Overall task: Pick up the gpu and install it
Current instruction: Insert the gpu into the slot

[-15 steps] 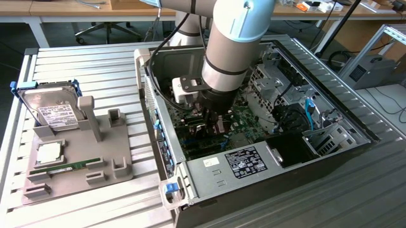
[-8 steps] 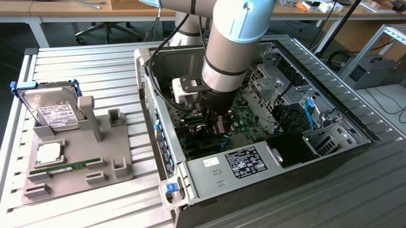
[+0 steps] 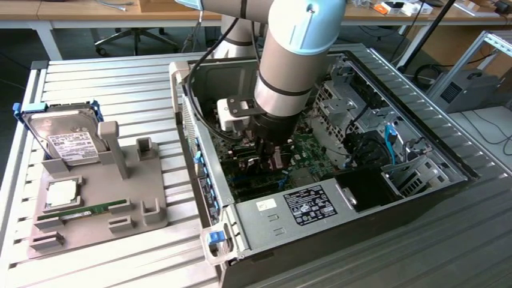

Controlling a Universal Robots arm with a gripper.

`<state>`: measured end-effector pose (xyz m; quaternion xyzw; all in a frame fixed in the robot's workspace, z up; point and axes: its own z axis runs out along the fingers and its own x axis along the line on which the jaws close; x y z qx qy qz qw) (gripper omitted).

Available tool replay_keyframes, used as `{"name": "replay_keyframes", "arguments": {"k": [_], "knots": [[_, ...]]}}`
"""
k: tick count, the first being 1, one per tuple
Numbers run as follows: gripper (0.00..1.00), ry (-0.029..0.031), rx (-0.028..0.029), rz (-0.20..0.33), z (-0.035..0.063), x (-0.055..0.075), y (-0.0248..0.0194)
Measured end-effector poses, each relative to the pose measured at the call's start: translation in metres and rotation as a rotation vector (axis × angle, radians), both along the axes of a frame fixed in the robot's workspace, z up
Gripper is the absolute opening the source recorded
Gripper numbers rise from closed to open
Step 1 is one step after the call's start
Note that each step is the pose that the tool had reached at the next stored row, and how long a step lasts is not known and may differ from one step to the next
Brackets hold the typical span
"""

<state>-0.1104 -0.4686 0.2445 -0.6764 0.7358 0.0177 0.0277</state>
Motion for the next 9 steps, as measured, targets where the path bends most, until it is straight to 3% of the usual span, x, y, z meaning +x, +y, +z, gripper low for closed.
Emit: {"name": "replay_keyframes", "arguments": {"k": [9], "knots": [[0.27, -0.0001, 0.0, -0.027, -0.0001, 0.0, 0.0]]}}
